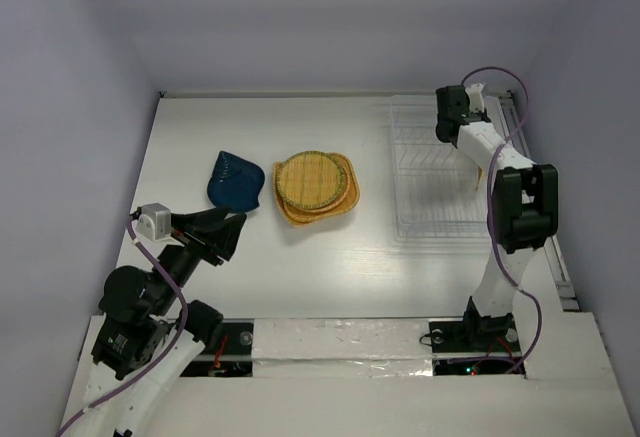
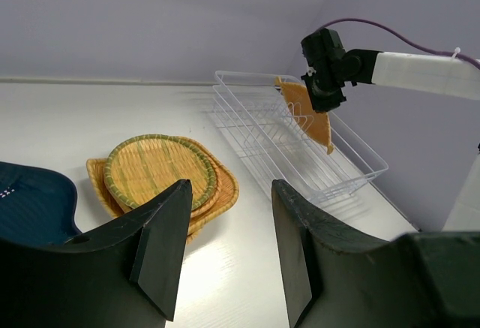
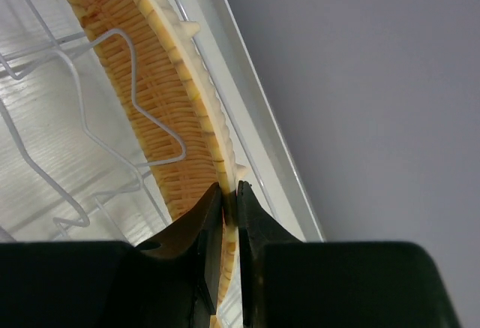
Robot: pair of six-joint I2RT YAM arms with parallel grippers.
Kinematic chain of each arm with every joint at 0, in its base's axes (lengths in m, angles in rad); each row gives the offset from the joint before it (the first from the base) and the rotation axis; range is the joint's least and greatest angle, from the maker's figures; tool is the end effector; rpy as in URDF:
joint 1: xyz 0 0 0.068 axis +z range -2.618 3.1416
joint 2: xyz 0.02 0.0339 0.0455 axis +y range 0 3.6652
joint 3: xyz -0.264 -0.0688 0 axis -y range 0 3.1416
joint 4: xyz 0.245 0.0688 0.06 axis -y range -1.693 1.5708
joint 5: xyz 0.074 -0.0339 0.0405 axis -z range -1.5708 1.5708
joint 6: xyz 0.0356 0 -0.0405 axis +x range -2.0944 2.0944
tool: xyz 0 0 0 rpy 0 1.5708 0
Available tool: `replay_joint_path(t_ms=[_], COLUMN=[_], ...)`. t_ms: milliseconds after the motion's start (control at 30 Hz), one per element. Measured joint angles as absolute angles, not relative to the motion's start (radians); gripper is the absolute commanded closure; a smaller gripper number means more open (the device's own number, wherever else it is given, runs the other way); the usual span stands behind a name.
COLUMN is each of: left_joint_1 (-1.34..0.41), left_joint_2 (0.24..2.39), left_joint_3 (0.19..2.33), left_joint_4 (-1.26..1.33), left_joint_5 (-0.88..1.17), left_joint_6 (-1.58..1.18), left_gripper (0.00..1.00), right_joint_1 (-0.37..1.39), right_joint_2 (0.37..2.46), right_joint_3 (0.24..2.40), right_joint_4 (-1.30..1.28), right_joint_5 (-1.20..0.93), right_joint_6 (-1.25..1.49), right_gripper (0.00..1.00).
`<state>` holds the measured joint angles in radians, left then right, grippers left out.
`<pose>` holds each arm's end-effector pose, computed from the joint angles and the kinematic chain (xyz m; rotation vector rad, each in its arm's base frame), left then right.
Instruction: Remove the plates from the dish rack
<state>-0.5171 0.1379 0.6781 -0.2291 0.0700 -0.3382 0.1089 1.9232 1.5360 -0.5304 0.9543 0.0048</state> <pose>0.0353 -0.0229 0.3608 0.1781 1.2873 -0.7799 0.4188 0.0166 0.2492 0.2731 2.2404 -1.1047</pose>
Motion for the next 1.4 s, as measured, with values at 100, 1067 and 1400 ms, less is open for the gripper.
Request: replay_joint_path(t_ms=[100, 1067, 1400], left_joint_1=[-0.517, -0.517, -0.506], left_joint_2=[0.138, 0.165, 0.212], left_joint_3=[0.678, 0.678, 0.678], left_joint_4=[-0.229, -0.229, -0.229], left_joint_5=[0.07, 0.07, 0.057], left_joint_6=[-0.338, -0.338, -0.338], left_gripper=[0.56, 0.56, 0.57], right_joint_1=[0.135, 0.23, 0.466], right_joint_2=[1.923, 1.289, 1.348], right_joint_3=[1.535, 1.361, 1.126], right_joint_4=[-0.515, -0.364, -0.091], right_joint_5=[1.006, 0.408, -0.181], right_joint_6=[-0.028, 0.283, 0.533], right_gripper=[1.0, 1.0, 1.0])
